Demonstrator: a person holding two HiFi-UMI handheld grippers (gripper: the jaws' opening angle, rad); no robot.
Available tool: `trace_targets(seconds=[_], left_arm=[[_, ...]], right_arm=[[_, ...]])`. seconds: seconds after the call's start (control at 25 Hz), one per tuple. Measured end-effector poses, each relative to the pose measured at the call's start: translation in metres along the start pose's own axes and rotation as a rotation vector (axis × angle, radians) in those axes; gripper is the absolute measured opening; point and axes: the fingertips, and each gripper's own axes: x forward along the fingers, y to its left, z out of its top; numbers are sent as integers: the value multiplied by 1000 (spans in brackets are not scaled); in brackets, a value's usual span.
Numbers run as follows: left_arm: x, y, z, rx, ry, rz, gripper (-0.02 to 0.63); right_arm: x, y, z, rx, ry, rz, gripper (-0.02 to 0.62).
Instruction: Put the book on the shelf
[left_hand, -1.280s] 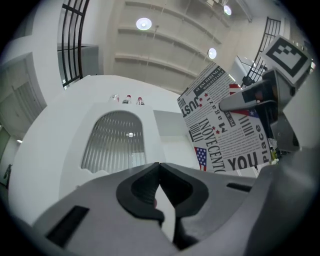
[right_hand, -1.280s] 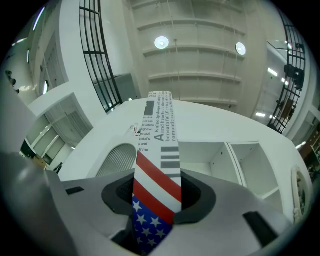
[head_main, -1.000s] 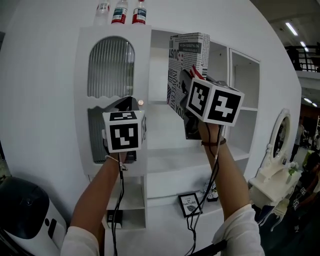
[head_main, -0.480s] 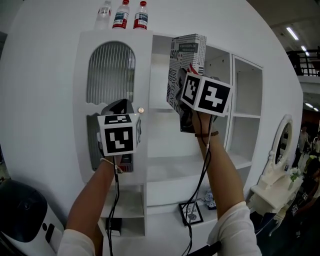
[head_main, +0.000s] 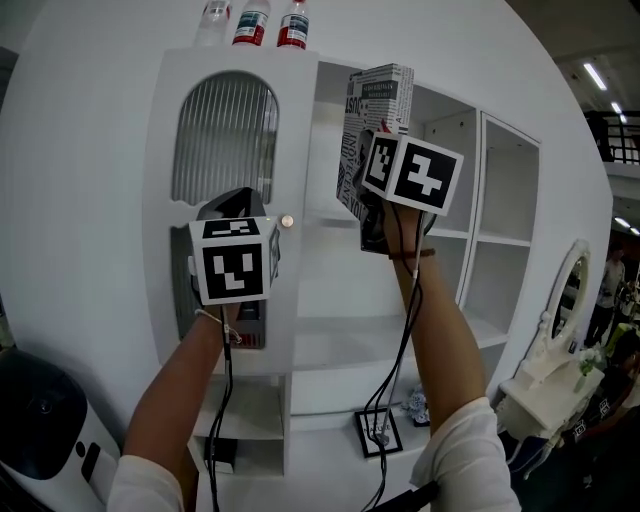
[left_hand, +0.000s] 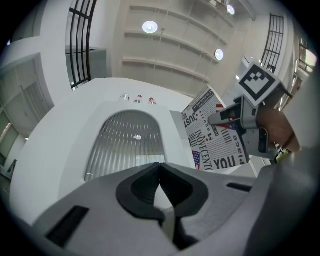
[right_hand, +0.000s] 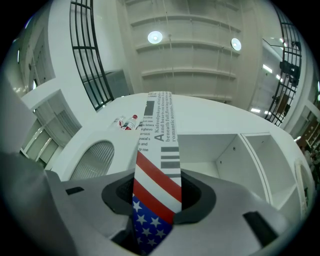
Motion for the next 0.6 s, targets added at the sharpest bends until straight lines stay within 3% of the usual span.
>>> trace_targets(seconds=[0.6], left_arm=[[8,6,15,-17,3,-26,8]], right_arm=[[57,-2,-34,23,94,-10,172]])
